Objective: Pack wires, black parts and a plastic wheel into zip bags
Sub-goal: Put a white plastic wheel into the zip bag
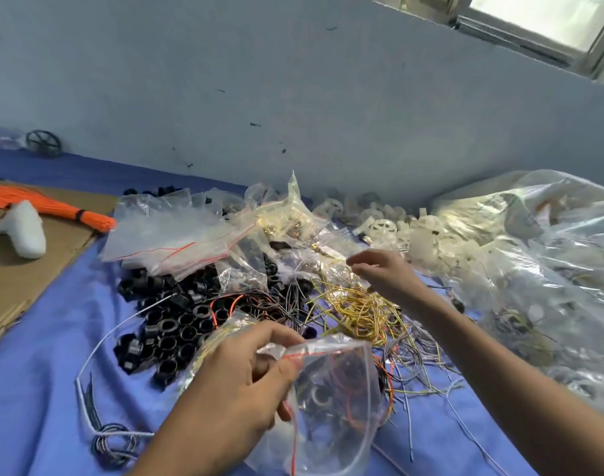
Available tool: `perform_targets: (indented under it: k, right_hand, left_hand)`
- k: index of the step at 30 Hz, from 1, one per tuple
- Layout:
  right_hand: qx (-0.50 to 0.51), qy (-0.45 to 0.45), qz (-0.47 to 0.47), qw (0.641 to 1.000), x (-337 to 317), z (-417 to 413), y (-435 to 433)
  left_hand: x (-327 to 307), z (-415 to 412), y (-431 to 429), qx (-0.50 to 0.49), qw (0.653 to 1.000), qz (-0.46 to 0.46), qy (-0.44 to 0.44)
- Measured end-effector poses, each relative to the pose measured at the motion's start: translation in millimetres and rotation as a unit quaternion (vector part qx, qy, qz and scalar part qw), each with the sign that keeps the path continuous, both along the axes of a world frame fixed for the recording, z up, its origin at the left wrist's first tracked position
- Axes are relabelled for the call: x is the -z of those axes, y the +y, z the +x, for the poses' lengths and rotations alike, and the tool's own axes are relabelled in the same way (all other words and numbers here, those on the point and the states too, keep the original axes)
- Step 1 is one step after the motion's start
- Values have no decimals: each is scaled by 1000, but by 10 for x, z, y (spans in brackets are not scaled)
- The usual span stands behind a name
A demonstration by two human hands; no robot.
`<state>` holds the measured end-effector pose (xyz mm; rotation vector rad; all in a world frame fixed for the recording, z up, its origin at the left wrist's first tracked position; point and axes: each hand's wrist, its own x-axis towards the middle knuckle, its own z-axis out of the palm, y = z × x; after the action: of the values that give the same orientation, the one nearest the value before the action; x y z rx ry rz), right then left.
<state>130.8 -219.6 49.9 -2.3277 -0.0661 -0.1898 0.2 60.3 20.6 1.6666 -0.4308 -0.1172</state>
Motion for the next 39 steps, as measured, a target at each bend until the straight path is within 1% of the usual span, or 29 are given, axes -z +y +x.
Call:
perform_targets:
  k: [3,6,8,9,11,12,15,17,19,21,23,26,29,33,35,39]
  right_hand:
    - [-35,-24,-174,984,113,572,193]
    - [-65,-40,-294,953,242,1025,484]
    - [-69,-37,-351,933,327,1263,661]
    - [-71,-18,-369,927,363,1360,734]
    - [-76,32,-389,917,399,1479,844]
    - [-77,44,-387,918,396,1500,869]
    - [-47,19,-336,940,294,1446,782]
    - [-12,-4,-320,947,147,1322,635]
    - [1,-20,-290,957,-40,1136,475]
    - [6,-39,-229,973,-260,872,349]
    - [14,-58,-150,987,-510,525,226]
    - [10,-87,-38,995,-839,-68,39]
    - [-13,-93,63,994,-1118,-729,-74]
    - [-42,-115,153,981,-1376,-1549,-122]
    - [-72,-118,201,970,-1434,-1845,-145]
    - [-107,-96,270,952,-1362,-2196,-139]
  left_hand:
    - [57,59,25,14,1000,-20,12]
    - [68,103,47,28,998,-46,43]
    - [86,130,59,21,996,-71,58]
    - [90,140,64,17,995,-78,56]
    - [96,151,48,19,997,-72,39]
    - [98,151,35,21,997,-64,28]
    - [97,148,42,14,998,-53,10]
    - [68,132,65,13,999,-49,9]
    - [49,126,76,8,999,-52,2]
    - [43,125,76,2,999,-54,-5]
    - [35,99,62,5,998,-55,-11]
    - [13,64,56,11,997,-71,-26]
    - [-48,33,13,21,997,-70,-40]
    - [-124,2,-57,10,997,-53,-48]
    - [-128,-6,-66,14,998,-40,-40]
    - [-114,-4,-36,13,999,-50,-18]
